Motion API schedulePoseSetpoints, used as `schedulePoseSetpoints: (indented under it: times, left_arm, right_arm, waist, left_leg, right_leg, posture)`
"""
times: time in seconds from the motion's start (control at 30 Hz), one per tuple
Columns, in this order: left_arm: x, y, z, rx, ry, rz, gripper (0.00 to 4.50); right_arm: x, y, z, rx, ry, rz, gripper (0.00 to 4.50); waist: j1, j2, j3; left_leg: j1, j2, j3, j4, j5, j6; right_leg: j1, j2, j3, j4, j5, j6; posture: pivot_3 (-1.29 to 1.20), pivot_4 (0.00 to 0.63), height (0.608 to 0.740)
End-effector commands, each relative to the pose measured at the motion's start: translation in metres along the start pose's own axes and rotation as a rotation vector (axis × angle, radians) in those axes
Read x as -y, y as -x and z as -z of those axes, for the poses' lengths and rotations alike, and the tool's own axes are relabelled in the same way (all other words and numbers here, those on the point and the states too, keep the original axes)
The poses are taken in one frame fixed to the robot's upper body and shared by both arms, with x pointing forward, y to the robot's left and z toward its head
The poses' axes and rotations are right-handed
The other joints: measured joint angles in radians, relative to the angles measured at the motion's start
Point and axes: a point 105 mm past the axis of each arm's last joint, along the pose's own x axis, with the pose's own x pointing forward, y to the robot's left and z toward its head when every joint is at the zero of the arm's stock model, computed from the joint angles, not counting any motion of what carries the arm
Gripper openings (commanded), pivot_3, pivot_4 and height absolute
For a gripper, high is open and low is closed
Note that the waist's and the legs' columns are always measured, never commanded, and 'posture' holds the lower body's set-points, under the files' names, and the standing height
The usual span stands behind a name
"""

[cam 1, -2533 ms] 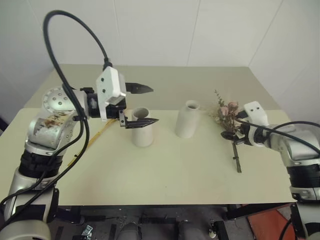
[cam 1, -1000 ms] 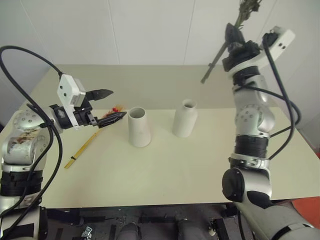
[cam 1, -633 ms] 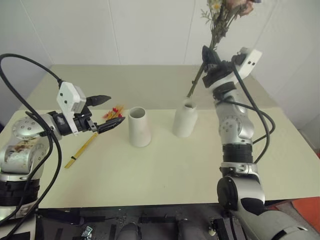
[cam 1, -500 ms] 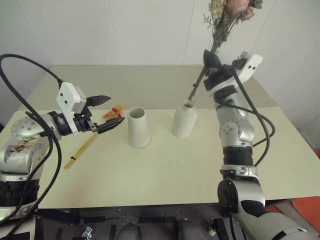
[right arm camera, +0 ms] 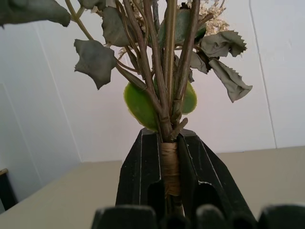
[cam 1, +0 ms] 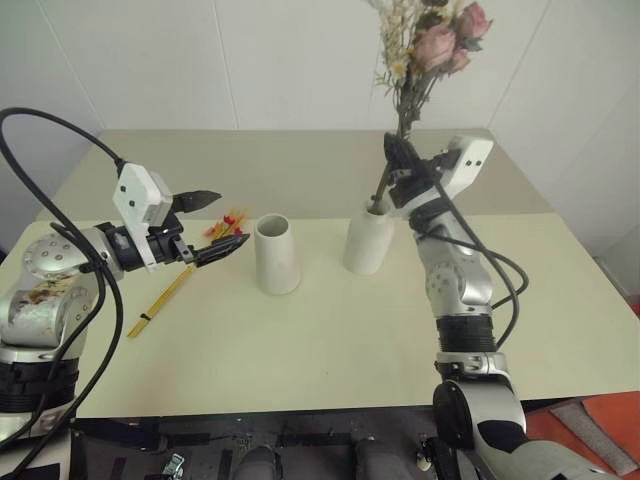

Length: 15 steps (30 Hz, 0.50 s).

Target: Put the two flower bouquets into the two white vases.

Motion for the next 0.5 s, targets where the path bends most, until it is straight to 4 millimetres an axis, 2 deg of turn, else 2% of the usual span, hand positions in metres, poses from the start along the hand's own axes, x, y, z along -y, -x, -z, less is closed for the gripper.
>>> schedulePoseSetpoints:
  times: [0.03, 0.4, 0.47, 0.5]
  left_arm:
    - [-0.003, 0.003, -0.015, 0.039, -0.054, -0.015, 4.50]
    - [-0.005, 0.003, -0.014, 0.043, -0.052, -0.024, 4.50]
    - [-0.006, 0.003, -0.013, 0.042, -0.053, -0.026, 4.50]
    - [-0.007, 0.003, -0.013, 0.042, -0.055, -0.031, 4.50]
  right_arm:
    - [-0.009, -0.002, -0.019, 0.100, 0.078, -0.039, 0.21]
    - [-0.004, 0.000, -0.011, 0.113, 0.153, -0.011, 0.21]
    - [-0.004, 0.003, -0.009, 0.112, 0.145, -0.017, 0.93]
    - [-0.005, 0.005, -0.009, 0.112, 0.145, -0.020, 1.15]
  waist:
    - [0.000, 0.000, 0.000]
    - [0.000, 0.000, 0.000]
    - [0.000, 0.000, 0.000]
    - [0.000, 0.000, 0.000]
  left_leg:
    - [0.000, 0.000, 0.000, 0.000, 0.000, 0.000]
    - [0.000, 0.000, 0.000, 0.000, 0.000, 0.000]
    - [0.000, 0.000, 0.000, 0.000, 0.000, 0.000]
    - [0.000, 0.000, 0.000, 0.000, 0.000, 0.000]
  right_leg:
    - [0.000, 0.000, 0.000, 0.000, 0.000, 0.000]
    - [0.000, 0.000, 0.000, 0.000, 0.000, 0.000]
    - [0.000, 0.000, 0.000, 0.000, 0.000, 0.000]
    - [0.000, 0.000, 0.000, 0.000, 0.000, 0.000]
  posture:
    - [0.00, 0.150, 0.740]
    - [0.00, 0.150, 0.740]
    - [0.00, 0.150, 0.740]
    - [0.00, 0.150, 0.740]
